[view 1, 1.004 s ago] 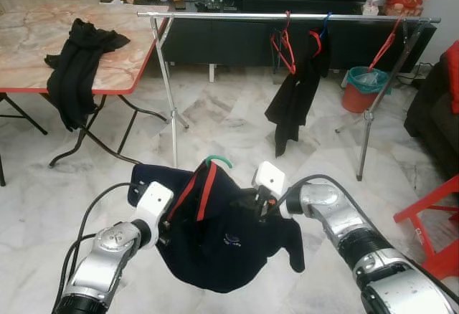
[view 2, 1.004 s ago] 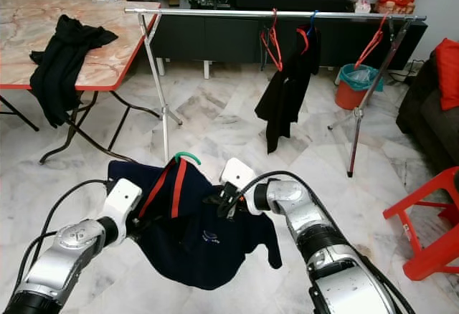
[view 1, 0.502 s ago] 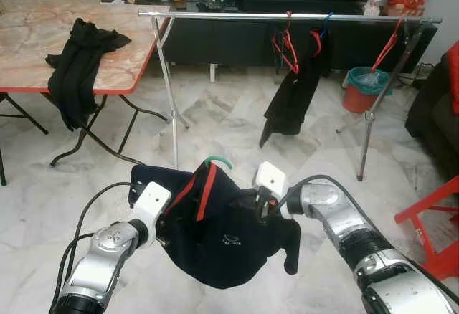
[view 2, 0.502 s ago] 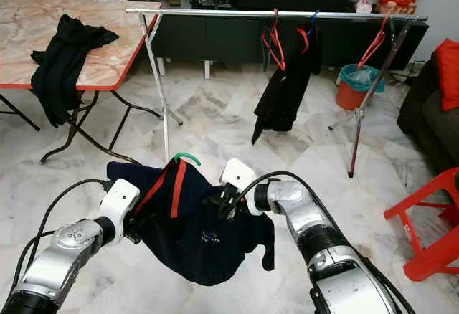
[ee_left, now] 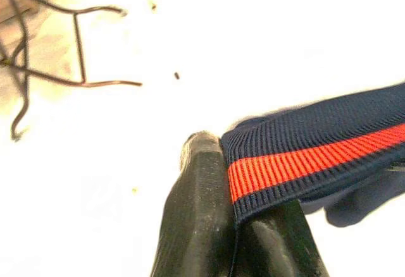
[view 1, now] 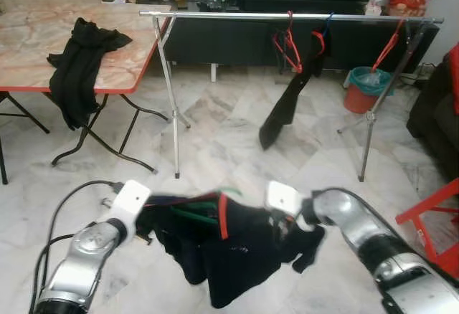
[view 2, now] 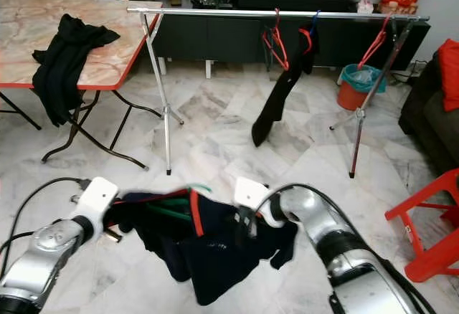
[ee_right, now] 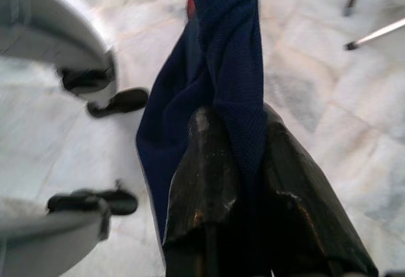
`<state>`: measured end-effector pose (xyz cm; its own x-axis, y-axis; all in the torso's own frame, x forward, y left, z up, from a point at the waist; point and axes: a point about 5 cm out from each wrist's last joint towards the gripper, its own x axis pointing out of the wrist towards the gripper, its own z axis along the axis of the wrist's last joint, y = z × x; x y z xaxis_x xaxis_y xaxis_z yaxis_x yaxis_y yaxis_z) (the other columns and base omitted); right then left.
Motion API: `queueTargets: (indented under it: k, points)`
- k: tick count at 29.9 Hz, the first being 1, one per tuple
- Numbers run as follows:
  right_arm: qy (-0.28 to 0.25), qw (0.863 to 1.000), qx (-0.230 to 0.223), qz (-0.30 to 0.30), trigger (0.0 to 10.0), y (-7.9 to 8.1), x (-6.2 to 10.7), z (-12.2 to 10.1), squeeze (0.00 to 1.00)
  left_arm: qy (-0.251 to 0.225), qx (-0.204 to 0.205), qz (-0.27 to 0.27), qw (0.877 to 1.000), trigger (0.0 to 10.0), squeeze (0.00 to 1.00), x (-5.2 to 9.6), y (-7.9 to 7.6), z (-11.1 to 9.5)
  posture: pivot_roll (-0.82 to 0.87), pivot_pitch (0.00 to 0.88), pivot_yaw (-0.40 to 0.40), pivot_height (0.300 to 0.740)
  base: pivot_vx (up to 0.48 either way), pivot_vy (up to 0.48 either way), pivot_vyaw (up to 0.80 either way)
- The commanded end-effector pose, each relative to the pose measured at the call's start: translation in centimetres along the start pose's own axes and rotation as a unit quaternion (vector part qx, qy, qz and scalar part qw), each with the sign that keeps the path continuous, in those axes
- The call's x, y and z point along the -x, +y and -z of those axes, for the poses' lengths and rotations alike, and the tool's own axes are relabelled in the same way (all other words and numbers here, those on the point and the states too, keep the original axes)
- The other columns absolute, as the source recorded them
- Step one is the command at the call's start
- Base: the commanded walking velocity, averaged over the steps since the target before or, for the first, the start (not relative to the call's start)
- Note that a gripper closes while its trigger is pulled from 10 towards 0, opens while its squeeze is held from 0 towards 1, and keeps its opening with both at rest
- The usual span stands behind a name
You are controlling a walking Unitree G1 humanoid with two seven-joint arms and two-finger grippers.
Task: Hang hanger
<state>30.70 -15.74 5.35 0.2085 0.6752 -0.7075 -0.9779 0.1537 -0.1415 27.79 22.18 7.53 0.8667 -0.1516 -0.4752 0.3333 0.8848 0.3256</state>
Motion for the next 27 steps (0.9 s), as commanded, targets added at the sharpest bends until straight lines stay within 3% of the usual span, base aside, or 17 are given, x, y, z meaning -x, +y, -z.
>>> queueTargets:
  k: [1,3,6,8,12,15,17,22,24,27]
  points:
    - [0.028,1.0,0.014,-0.003,0.0,-0.2,0.9,0.8,0.0,0.025,-0.018,-0.042,0.999,0.0,0.0,0.3,1.5,0.4,0.09,0.0,-0.029,0.74,0.0,0.0,0.0]
    - [0.044,0.999,0.025,0.005,0.0,-0.4,1.2,1.0,0.0,0.038,-0.035,-0.043,0.998,0.0,0.0,0.3,1.7,0.7,0.09,0.0,-0.029,0.74,0.0,0.0,0.0]
    - [0.025,0.999,0.015,0.017,0.0,-1.0,1.5,0.6,0.0,0.056,-0.051,-0.033,0.997,0.0,0.0,0.2,1.6,1.0,0.1,0.0,-0.031,0.74,0.0,0.0,0.0]
    - [-0.012,1.0,0.016,-0.003,0.0,-1.2,1.8,-0.3,0.0,0.071,-0.057,-0.012,0.996,0.0,0.0,0.2,1.0,1.4,0.09,0.0,-0.03,0.74,0.0,0.0,0.0]
    - [-0.006,0.999,0.028,0.024,0.0,-1.8,2.0,-0.6,0.0,0.09,-0.071,0.031,0.993,0.0,0.0,0.5,-0.1,2.1,0.1,0.0,-0.031,0.74,0.0,0.0,0.0]
    - [-0.04,0.999,0.016,0.001,0.0,-1.6,2.1,-1.1,0.0,0.092,-0.077,0.032,0.992,0.0,0.0,0.5,-0.4,2.4,0.1,0.0,-0.033,0.74,0.0,0.0,0.0]
    - [-0.047,0.998,0.018,-0.045,0.0,-0.9,2.2,-1.0,0.0,0.091,-0.073,0.035,0.993,0.0,0.0,0.4,-0.7,2.4,0.1,0.0,-0.033,0.74,0.0,0.0,0.0]
    - [-0.079,0.994,0.001,-0.075,0.0,-0.6,2.5,-1.3,0.0,0.093,-0.071,0.036,0.992,0.0,0.0,0.2,-0.8,2.5,0.1,0.0,-0.032,0.74,0.0,0.0,0.0]
    - [-0.102,0.983,-0.003,-0.153,0.0,0.4,3.2,-1.4,0.0,0.085,-0.059,0.03,0.994,0.0,0.0,0.0,-0.6,2.3,0.1,0.0,-0.032,0.74,0.0,0.0,0.0]
    - [-0.125,0.983,-0.013,-0.133,0.0,0.0,3.4,-1.6,0.0,0.073,-0.032,0.047,0.996,0.0,0.0,-0.1,-1.0,2.3,0.1,0.0,-0.032,0.74,0.0,0.0,0.0]
